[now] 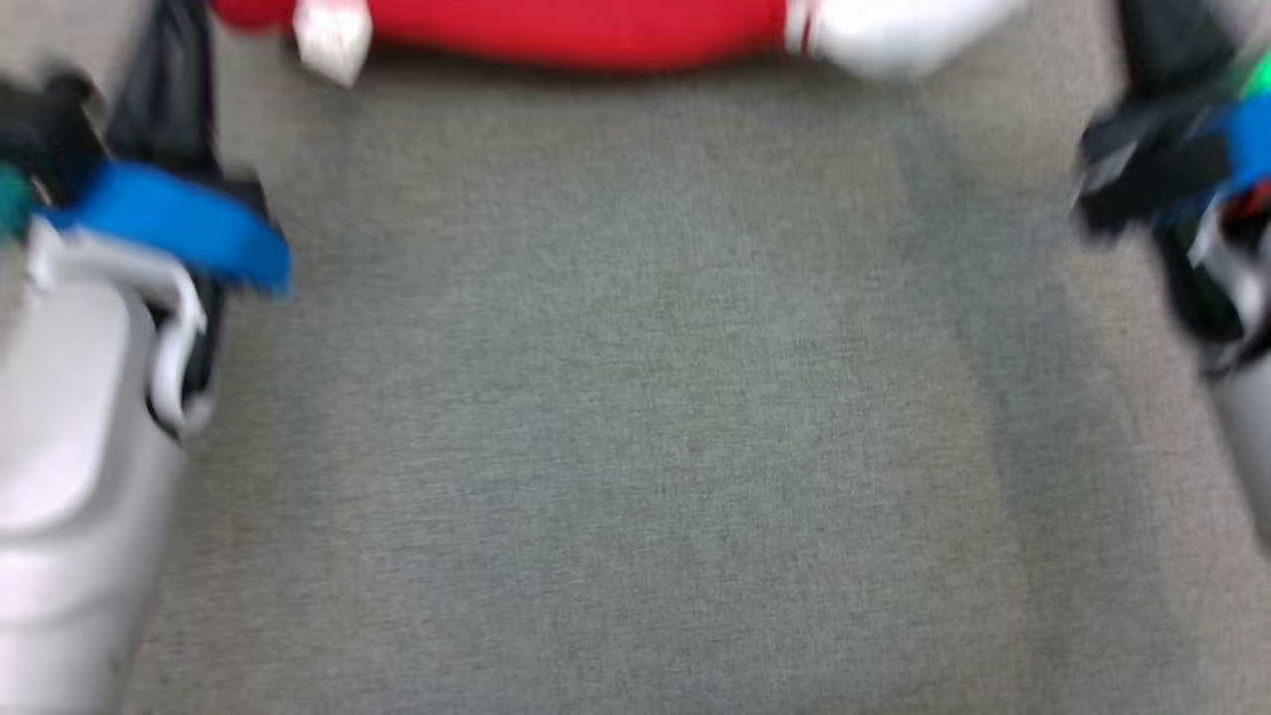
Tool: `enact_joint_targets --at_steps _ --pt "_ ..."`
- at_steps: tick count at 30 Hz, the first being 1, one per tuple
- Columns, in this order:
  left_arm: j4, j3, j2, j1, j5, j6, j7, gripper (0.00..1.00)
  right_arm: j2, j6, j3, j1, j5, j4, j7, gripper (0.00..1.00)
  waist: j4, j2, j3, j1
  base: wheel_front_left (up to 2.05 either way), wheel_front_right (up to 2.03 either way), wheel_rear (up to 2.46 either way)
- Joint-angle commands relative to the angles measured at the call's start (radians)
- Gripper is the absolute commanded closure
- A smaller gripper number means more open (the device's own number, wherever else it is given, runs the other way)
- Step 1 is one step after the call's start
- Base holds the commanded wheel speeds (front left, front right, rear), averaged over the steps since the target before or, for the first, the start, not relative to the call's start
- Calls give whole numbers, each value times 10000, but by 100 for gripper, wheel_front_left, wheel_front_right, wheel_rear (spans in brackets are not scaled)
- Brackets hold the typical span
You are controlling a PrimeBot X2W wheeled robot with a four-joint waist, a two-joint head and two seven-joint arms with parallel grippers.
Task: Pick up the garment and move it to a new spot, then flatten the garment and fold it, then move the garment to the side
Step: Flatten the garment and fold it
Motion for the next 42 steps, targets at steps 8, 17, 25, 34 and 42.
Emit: enact_joint_targets --at_steps 8,17,25,34,42 --pt "249 -64 -500 3298 -718 43 -344 100 -99 4 -646 4104 689 -649 2268 100 272 0 -1575 -1 0 0 0" --pt "-950 -89 -867 5808 -1378 688 -21 100 1567 4 -3050 7768 -150 -2350 5177 100 464 0 -2722 -1 0 0 0" --pt "-1849 13 -457 6962 -1696 1054 639 100 2947 4 -4269 9837 -740 -4738 7459 100 512 0 -3128 -1 0 0 0" --pt "-3434 -101 156 8511 -2335 1532 2487 100 3752 4 -4971 11274 -1001 -6490 9585 100 480 0 -3283 -1 0 0 0" --pt "-4586 -22 287 8517 -2539 1637 2892 100 3718 4 -4916 10437 -1577 -6903 8914 100 490 0 -3317 -1 0 0 0"
